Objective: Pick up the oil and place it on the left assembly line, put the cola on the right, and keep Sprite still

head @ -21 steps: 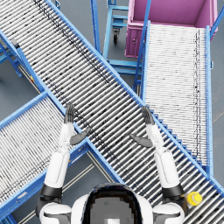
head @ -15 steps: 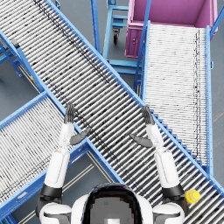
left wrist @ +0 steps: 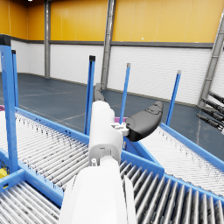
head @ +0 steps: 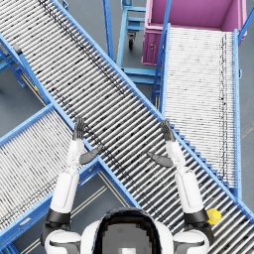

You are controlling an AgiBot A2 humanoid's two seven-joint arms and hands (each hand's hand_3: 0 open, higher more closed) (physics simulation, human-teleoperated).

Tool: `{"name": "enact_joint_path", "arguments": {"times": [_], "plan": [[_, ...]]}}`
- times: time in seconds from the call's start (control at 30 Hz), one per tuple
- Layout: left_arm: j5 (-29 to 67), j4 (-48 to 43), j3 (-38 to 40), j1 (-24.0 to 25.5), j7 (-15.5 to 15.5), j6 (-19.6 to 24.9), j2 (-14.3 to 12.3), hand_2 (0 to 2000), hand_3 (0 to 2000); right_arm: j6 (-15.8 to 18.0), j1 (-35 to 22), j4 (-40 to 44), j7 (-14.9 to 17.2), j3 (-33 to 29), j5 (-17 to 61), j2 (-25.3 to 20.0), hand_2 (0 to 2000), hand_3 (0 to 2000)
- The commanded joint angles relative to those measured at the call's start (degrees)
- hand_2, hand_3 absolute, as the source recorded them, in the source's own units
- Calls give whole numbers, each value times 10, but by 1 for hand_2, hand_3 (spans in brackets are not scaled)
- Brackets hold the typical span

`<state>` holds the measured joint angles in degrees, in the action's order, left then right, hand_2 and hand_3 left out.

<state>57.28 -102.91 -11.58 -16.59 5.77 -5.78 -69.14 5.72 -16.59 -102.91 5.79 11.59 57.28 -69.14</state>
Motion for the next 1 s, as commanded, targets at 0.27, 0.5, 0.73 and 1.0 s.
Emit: {"name": "enact_joint_path", "arguments": {"times": [0.27,0.5,0.73,1.0], "plan": [[0,0,0,0,0,0,0,0,0,0,0,0,0,0,0,0,0,0],[0,0,0,0,0,0,0,0,0,0,0,0,0,0,0,0,0,0],[0,0,0,0,0,0,0,0,0,0,0,0,0,0,0,0,0,0],[0,0,0,0,0,0,0,0,0,0,0,0,0,0,0,0,0,0]]}}
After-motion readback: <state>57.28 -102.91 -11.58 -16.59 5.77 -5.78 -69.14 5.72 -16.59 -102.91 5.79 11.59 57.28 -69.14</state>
